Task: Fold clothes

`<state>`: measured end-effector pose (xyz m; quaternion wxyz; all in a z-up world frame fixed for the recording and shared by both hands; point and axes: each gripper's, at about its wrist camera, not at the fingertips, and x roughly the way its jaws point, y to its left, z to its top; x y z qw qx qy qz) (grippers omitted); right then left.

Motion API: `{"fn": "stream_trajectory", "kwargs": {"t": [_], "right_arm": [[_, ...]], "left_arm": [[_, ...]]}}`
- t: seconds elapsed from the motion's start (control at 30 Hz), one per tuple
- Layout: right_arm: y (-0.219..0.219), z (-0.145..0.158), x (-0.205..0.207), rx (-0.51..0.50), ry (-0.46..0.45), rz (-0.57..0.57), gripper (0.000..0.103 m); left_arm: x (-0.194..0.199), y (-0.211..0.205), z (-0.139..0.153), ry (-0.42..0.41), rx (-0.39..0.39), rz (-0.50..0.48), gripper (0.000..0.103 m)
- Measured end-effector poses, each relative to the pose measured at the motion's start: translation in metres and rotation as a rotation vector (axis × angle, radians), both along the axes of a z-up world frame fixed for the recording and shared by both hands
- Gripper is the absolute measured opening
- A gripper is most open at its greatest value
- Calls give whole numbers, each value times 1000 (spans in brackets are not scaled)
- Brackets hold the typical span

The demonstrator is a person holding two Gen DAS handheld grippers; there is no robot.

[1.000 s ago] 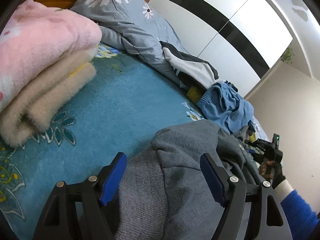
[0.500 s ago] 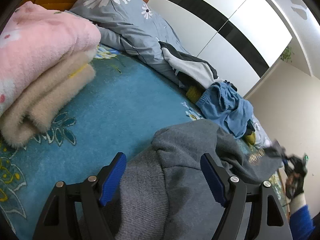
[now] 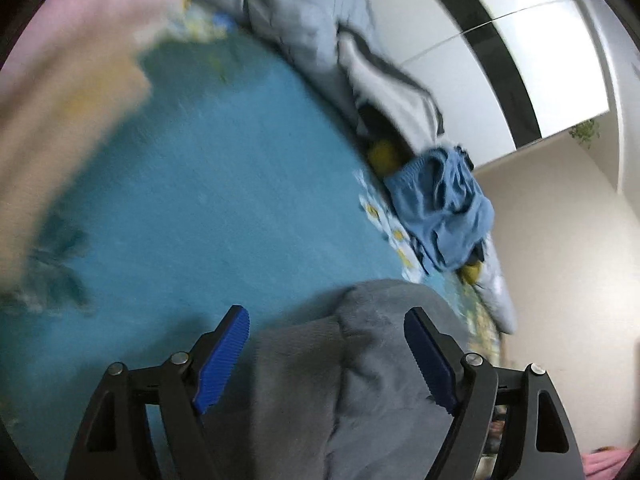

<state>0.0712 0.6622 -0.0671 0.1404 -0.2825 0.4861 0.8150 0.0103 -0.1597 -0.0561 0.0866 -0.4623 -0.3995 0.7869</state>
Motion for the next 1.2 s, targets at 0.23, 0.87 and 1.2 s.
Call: {"fn": "stream_trajectory", "kwargs": {"t": [0.23,0.87,1.2], "right_arm": [[-26,43,10,140,33,133,11],[-233,17,-17,63,118,685,11],[-273,-8,-28,3,90,762,11]], "left_arm": [[0,22,-8,-41,61,-3,80],[89,191,25,193,-316,-454,58],[64,140,25,210,-10,-293,71]]}}
